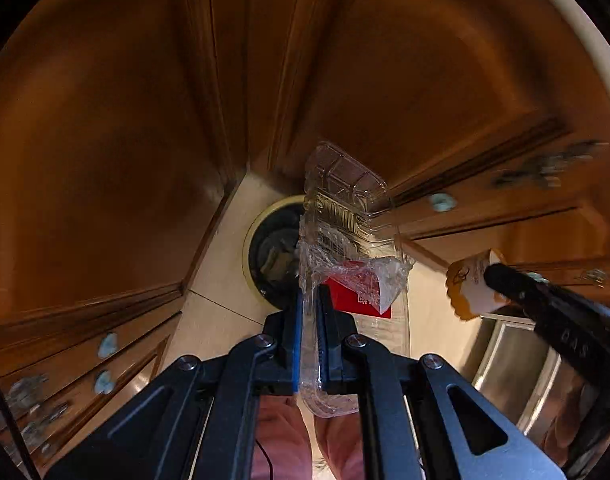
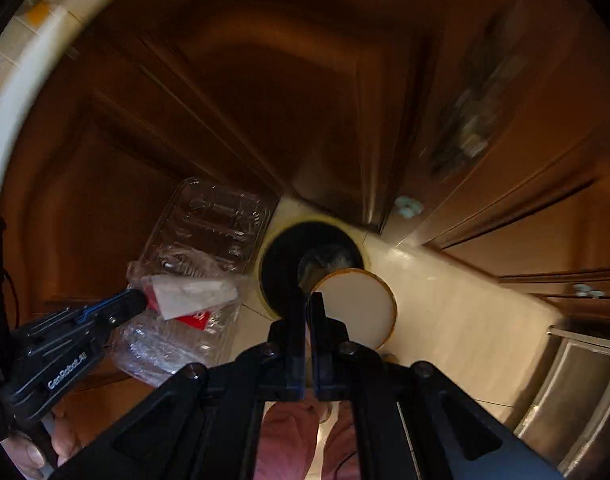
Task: Collect trash
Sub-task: 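Carry the clear tray and cup down over the trash bin, then open both tools to drop the tray and cup into the bin, then raise both tools back up toward the counter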
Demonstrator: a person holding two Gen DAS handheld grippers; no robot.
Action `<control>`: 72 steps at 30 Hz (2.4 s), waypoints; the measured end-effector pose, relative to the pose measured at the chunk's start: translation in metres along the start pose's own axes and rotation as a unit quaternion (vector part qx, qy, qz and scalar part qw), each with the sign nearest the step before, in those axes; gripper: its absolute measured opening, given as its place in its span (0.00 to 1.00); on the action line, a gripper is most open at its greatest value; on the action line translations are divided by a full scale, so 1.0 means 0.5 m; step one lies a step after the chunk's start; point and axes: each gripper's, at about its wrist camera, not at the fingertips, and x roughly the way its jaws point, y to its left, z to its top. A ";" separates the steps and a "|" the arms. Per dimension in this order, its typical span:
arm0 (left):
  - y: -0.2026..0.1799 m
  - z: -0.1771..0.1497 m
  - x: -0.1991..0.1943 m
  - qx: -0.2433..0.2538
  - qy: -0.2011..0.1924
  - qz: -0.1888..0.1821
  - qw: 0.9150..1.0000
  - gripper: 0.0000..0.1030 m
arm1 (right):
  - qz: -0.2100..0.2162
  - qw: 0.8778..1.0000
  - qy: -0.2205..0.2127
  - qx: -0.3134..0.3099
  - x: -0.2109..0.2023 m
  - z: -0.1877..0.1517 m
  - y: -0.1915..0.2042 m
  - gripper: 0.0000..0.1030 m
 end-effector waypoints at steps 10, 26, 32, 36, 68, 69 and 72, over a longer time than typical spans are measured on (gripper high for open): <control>0.039 0.020 0.222 0.011 0.048 0.030 0.998 0.22 | 0.017 0.998 0.051 0.043 0.231 0.027 -0.032 0.02; 0.089 -0.013 0.191 -0.024 0.023 0.043 0.999 0.52 | 0.000 0.997 0.075 0.031 0.284 0.050 -0.023 0.29; 0.067 -0.020 0.115 -0.016 0.000 0.048 0.999 0.61 | -0.010 0.996 0.085 0.010 0.234 0.047 0.005 0.29; 0.040 -0.029 0.037 -0.006 -0.022 0.049 0.999 0.64 | -0.009 0.997 0.082 -0.012 0.162 0.040 0.027 0.29; -0.231 -0.030 -0.589 0.100 -0.177 0.011 0.979 0.87 | 0.020 0.985 -0.126 -0.112 -0.525 -0.017 0.089 0.40; -0.240 -0.027 -0.608 0.107 -0.185 0.011 0.977 0.87 | 0.019 0.985 -0.134 -0.111 -0.544 -0.019 0.087 0.40; -0.265 -0.025 -0.660 0.132 -0.213 0.020 0.968 0.88 | 0.015 0.981 -0.165 -0.101 -0.597 -0.023 0.088 0.40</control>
